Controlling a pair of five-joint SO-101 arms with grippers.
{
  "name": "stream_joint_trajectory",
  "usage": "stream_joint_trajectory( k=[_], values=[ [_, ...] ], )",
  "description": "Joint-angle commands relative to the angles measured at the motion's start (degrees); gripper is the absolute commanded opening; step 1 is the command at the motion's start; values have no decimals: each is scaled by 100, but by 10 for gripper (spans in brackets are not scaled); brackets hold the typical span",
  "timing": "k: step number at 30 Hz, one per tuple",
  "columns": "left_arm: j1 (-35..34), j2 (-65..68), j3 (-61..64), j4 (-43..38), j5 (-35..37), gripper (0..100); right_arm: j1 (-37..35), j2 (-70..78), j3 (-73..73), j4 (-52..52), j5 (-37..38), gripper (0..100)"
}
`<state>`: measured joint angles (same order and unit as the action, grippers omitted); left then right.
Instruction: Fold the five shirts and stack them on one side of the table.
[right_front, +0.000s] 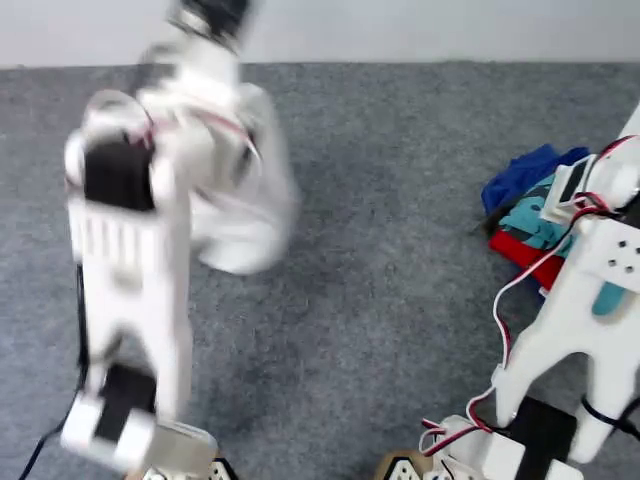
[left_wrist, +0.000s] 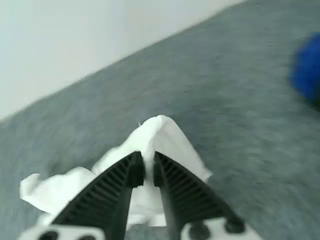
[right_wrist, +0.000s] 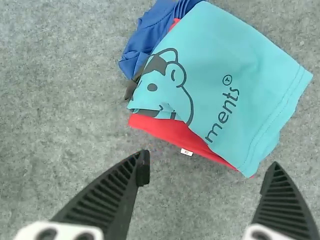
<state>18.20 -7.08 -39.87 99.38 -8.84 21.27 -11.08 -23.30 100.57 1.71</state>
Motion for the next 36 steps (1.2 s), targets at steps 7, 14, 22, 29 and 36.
stream_joint_trajectory(
  k=[7,14,22,29,36],
  values=[
    [-721,-2505,2334,114,-791,13,-84,-198,18,233,35,355],
    [-2725,-2655,3741,97,-1433,13,-171,-198,237,233,44,354],
    [-3684,-2673,5244,-536,-1538,42,-980,-312,853,233,818,354],
    [-4229,-2673,5262,-651,-1512,216,-1534,-1042,1433,224,1169,354],
    [-3376,-2699,5244,-158,-1503,227,-1516,-1596,1996,224,1169,354]
  ],
)
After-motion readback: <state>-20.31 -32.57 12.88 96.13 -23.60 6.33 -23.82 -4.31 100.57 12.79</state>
